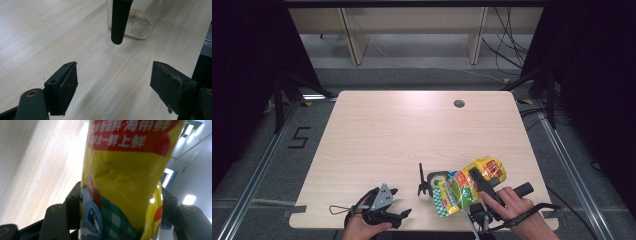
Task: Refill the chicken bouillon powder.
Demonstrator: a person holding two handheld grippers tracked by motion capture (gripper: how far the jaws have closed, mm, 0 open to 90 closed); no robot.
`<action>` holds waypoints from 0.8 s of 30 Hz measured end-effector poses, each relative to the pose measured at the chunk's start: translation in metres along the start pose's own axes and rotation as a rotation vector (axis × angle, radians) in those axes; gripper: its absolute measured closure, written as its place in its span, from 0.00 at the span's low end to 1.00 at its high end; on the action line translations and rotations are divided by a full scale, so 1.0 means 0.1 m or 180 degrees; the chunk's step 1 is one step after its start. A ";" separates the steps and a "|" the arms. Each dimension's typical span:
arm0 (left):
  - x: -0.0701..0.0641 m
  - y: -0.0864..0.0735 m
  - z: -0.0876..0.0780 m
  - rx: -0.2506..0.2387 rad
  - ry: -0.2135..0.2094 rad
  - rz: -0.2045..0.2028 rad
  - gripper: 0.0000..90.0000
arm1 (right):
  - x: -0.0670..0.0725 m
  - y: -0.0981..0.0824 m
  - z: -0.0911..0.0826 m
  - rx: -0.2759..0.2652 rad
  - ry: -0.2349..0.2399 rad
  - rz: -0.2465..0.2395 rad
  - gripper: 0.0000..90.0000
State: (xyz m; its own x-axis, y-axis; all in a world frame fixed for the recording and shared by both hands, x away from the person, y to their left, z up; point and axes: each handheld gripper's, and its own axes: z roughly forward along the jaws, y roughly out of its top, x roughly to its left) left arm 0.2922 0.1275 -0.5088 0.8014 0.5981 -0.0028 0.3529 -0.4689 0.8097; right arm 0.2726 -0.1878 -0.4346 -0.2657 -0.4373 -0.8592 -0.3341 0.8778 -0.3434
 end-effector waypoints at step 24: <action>0.01 0.01 0.01 -0.0023 -0.0005 0.0027 0.24 | -0.02 -0.01 -0.03 0.0039 -0.0046 -0.0072 0.44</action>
State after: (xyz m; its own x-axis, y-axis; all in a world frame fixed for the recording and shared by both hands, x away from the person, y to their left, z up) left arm 0.2933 0.1270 -0.5089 0.8051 0.5931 0.0033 0.3424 -0.4693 0.8140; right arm 0.2709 -0.1881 -0.4317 -0.2452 -0.4541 -0.8565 -0.3287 0.8701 -0.3673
